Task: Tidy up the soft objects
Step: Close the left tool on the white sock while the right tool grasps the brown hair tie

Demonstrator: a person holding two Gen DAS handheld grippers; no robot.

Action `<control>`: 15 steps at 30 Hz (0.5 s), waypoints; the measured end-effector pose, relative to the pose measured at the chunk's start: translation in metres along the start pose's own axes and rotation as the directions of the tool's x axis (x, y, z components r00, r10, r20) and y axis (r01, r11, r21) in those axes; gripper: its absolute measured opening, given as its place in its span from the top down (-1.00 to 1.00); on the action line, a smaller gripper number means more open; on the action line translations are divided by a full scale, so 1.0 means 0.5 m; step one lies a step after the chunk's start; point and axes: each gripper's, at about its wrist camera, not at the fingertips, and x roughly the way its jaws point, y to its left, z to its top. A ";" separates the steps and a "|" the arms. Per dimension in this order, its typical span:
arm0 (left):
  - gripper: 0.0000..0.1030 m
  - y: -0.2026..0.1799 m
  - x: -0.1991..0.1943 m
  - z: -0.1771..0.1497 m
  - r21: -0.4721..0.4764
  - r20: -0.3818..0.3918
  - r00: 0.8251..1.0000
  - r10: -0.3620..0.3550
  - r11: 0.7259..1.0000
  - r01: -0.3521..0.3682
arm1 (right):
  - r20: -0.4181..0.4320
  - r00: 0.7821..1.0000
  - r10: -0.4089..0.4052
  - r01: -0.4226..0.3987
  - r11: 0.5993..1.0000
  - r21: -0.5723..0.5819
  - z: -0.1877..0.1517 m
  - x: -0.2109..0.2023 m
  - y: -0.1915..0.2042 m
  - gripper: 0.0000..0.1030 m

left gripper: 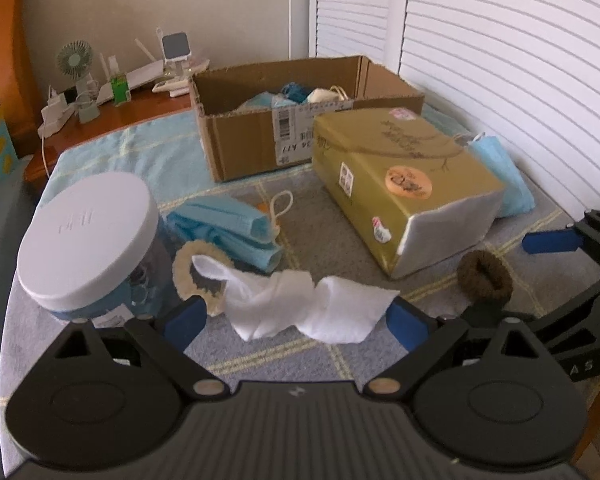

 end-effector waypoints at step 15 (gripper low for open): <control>-0.14 0.006 0.012 0.002 -0.001 0.008 1.000 -0.001 1.000 0.001 | 0.009 1.000 -0.002 0.002 1.000 0.003 -0.002 -0.002 0.002 -1.00</control>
